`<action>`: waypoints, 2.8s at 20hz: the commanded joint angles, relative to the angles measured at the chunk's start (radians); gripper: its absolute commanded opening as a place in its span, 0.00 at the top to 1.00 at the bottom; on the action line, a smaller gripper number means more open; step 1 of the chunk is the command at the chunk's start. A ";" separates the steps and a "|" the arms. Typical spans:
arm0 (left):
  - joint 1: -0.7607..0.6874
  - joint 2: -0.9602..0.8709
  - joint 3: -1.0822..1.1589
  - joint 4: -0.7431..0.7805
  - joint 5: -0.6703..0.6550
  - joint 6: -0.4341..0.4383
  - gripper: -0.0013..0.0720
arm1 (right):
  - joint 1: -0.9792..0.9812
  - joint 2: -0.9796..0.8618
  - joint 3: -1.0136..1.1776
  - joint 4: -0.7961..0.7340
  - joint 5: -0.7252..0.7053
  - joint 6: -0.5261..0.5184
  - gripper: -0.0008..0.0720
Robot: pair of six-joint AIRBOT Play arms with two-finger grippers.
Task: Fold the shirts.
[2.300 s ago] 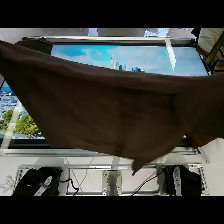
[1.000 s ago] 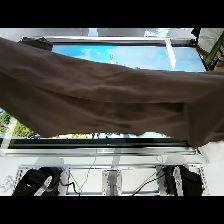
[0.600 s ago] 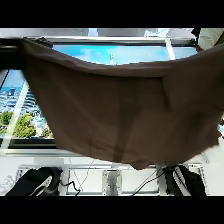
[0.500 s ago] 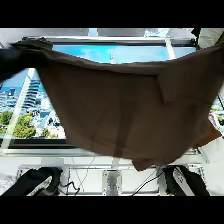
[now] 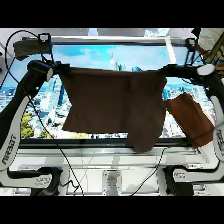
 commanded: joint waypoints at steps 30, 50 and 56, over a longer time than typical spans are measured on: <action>0.062 -0.053 -0.140 -0.190 -0.262 0.117 0.97 | 0.039 -0.146 -0.070 -0.167 0.441 0.198 0.96; 0.063 0.261 -0.231 -0.126 -0.551 0.229 0.17 | -0.050 0.137 -0.044 -0.321 0.560 0.248 0.64; 0.062 0.481 -0.682 -0.287 -0.532 0.172 0.17 | -0.169 0.271 -0.428 -0.241 0.586 0.248 0.64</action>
